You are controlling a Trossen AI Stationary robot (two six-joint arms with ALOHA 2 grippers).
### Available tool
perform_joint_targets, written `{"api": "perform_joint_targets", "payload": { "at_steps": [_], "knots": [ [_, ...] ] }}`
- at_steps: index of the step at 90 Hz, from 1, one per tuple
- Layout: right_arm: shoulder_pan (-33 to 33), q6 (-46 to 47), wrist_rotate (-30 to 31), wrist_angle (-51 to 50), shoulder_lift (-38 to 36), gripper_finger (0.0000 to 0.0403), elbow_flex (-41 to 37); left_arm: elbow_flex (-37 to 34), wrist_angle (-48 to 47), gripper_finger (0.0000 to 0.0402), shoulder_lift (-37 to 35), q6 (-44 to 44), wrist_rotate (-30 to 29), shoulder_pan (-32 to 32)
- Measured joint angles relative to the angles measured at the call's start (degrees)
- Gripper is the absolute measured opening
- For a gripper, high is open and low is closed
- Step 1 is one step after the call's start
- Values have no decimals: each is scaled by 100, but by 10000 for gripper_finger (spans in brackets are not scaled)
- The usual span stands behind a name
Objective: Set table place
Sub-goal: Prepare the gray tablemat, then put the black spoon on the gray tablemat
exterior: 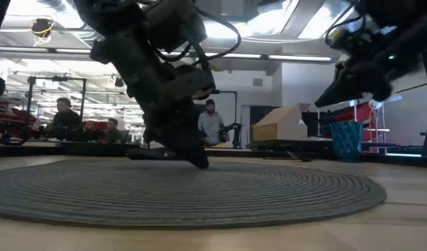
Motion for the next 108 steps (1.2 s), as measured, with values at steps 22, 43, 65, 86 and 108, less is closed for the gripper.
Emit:
{"api": "perform_joint_targets", "payload": {
  "at_steps": [22, 43, 65, 86, 108],
  "knots": [
    [-815, -298, -514, -435, 328, 1, 362, 15, 192, 0, 145, 88, -34, -4],
    [-1459, -777, -904, -1501, 642, 24, 983, 45, 1173, 0, 491, 116, 42, 17],
    [-2074, -2061, -1323, -2393, 1117, 74, 1755, 306, 1291, 0, 577, 260, 66, 214],
    [-2987, -3310, -1799, -2604, 1632, 81, 1913, 542, 1364, 0, 568, 271, 46, 452],
    [-4021, -4047, -2377, -2558, 2377, 81, 1917, 733, 1378, 0, 561, 626, 47, 459]
  ]
}}
